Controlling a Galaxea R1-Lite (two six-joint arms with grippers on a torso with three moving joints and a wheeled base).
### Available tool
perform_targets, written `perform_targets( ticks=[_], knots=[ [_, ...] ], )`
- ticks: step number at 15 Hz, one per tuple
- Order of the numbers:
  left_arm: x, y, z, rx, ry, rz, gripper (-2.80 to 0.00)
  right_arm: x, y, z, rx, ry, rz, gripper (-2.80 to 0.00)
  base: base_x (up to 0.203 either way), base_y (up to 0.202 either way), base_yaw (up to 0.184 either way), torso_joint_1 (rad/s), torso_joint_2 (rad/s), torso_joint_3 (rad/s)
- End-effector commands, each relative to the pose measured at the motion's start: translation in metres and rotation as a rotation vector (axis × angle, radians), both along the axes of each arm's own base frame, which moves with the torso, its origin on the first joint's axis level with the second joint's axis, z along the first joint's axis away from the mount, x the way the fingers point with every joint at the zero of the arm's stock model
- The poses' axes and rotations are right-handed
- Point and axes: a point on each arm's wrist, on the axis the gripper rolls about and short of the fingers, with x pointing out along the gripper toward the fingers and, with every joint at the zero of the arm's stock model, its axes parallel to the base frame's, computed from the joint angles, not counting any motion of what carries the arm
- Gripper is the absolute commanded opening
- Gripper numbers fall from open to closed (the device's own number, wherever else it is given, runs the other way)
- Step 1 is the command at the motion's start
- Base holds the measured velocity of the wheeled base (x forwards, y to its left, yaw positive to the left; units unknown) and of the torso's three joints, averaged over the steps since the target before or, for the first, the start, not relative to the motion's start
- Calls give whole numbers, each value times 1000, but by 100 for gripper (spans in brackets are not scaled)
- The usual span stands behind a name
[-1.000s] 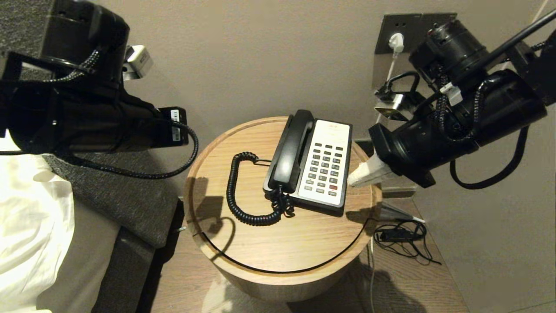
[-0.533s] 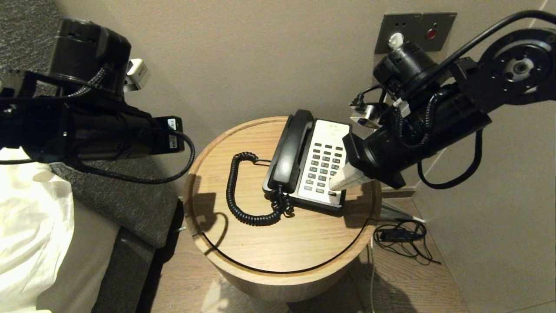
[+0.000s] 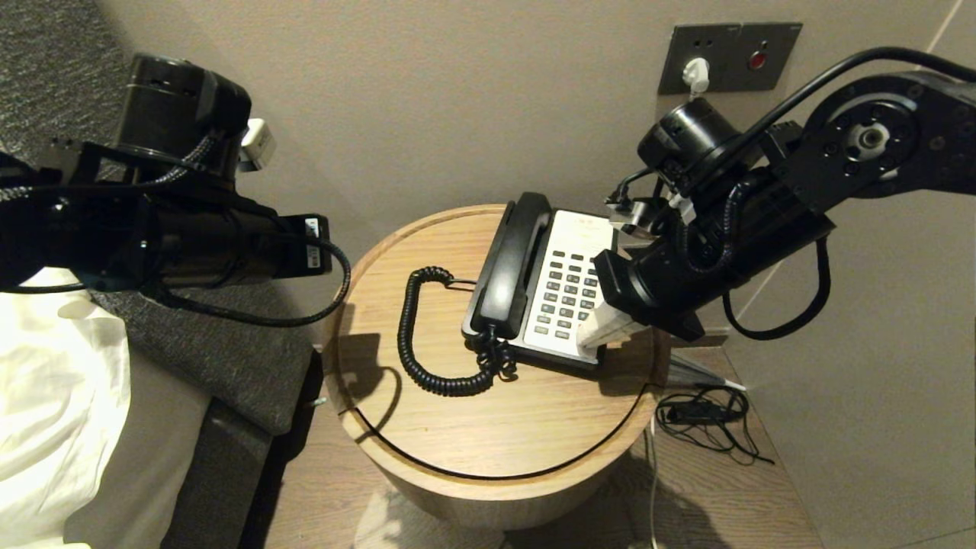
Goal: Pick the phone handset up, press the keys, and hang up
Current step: End the call using the dial pad
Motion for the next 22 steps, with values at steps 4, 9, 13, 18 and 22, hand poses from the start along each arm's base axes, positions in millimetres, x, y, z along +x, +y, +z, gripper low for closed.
perform_targets(
  ticks=[4, 9, 13, 18, 22],
  knots=[
    [4, -2, -3, 0, 0, 2, -280, 2, 1, -3, -6, 9, -1, -280, 0, 0, 0, 0, 0, 0],
    [4, -2, -4, 0, 3, 3, -280, 3, 1, -5, -22, 2, -5, -280, 0, 0, 0, 0, 0, 0],
    [3, -1, -4, 1, 5, 3, -280, 3, 1, -7, -42, -1, -12, -280, 0, 0, 0, 0, 0, 0],
    [-3, -1, 5, -35, -43, -26, -280, -8, -5, 24, 9, -82, -17, -280, 0, 0, 0, 0, 0, 0],
    [-21, -11, 12, -59, -73, -94, -280, -44, -33, 60, 52, -147, -35, -280, 0, 0, 0, 0, 0, 0]
  ],
)
